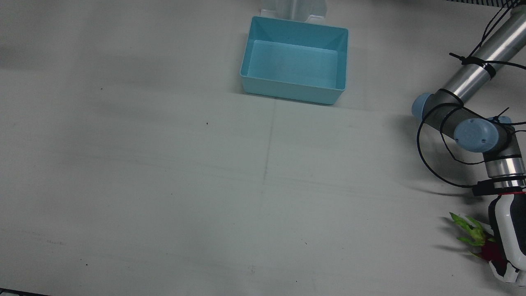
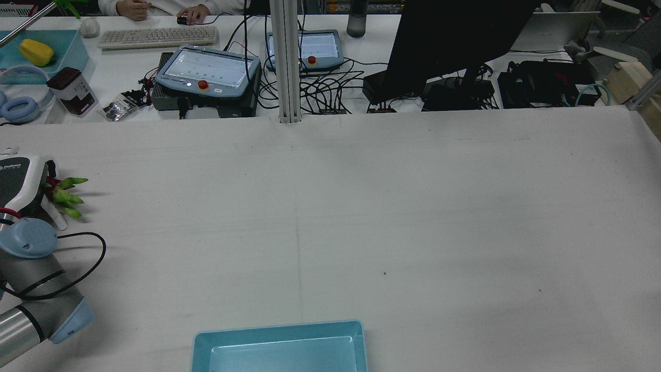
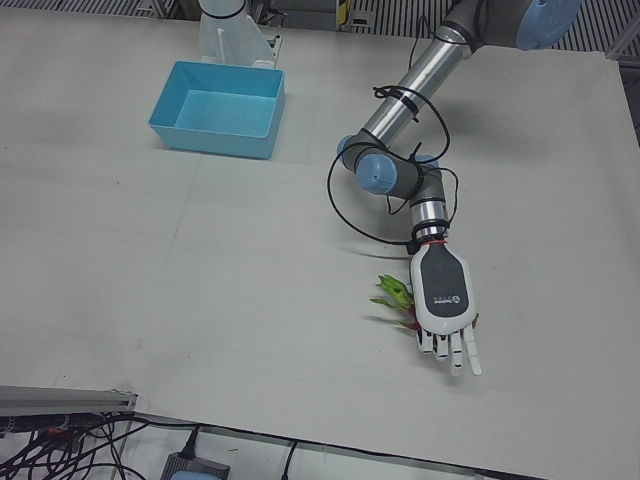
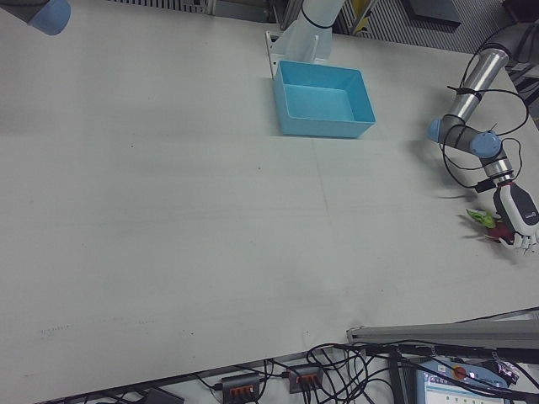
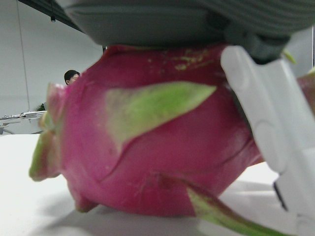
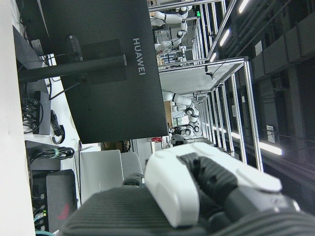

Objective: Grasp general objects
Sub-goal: 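Close the left hand fingers around the dragon fruit, then lift the dragon fruit off the table with the left hand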

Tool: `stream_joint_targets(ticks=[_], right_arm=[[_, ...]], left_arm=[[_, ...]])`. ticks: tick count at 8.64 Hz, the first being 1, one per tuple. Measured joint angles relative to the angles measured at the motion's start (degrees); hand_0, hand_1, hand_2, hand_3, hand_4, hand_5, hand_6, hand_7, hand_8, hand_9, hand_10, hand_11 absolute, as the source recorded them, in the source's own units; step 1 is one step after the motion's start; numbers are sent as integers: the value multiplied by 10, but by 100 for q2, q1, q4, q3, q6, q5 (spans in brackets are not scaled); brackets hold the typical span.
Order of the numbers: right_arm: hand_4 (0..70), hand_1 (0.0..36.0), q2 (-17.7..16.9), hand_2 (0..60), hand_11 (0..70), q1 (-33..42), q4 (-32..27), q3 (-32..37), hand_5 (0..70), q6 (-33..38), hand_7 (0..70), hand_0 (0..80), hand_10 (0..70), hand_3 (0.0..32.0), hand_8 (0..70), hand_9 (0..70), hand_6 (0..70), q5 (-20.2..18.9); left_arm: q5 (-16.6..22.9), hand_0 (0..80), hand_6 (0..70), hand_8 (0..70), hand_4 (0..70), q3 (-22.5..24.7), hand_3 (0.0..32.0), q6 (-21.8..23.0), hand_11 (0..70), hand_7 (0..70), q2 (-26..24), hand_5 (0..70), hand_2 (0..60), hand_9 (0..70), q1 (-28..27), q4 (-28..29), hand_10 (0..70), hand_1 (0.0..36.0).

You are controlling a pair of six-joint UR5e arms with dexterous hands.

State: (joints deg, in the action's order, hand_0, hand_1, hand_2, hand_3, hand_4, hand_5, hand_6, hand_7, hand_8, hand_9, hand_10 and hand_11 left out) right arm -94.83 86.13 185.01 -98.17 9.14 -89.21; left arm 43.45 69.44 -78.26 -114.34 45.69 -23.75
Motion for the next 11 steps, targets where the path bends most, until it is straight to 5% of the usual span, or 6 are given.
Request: stream_joint_targets(ticks=[2, 4, 5, 7, 11], right_arm=[[0, 0, 0, 0, 0, 0, 0, -2, 0, 0, 0, 0, 0, 0, 0, 0, 0, 0], [0, 0, 0, 0, 0, 0, 0, -4, 0, 0, 0, 0, 0, 0, 0, 0, 0, 0], [0, 0, 0, 0, 0, 0, 0, -6, 0, 0, 0, 0, 0, 0, 0, 0, 0, 0], [0, 0, 0, 0, 0, 2, 0, -8, 0, -3, 0, 0, 0, 0, 0, 0, 0, 0], [0, 0, 0, 0, 0, 8, 0, -9, 0, -8, 0, 0, 0, 0, 0, 0, 0, 0]], left_arm=[[-136, 436, 594, 405, 454, -2, 0, -10, 455, 700, 1, 700, 148, 573, -15, 4, 323, 14], [-213, 416, 700, 532, 558, 11, 0, -10, 686, 700, 0, 700, 182, 700, -15, -14, 494, 0], [-227, 407, 700, 568, 568, 38, 0, 4, 700, 700, -1, 700, 192, 700, -16, -50, 546, 0], [-244, 400, 700, 546, 500, 267, 0, 39, 700, 700, -1, 700, 178, 700, -1, -235, 537, 0], [-247, 386, 665, 525, 424, 1471, 0, 132, 700, 700, 13, 700, 168, 700, 172, -981, 553, 0]])
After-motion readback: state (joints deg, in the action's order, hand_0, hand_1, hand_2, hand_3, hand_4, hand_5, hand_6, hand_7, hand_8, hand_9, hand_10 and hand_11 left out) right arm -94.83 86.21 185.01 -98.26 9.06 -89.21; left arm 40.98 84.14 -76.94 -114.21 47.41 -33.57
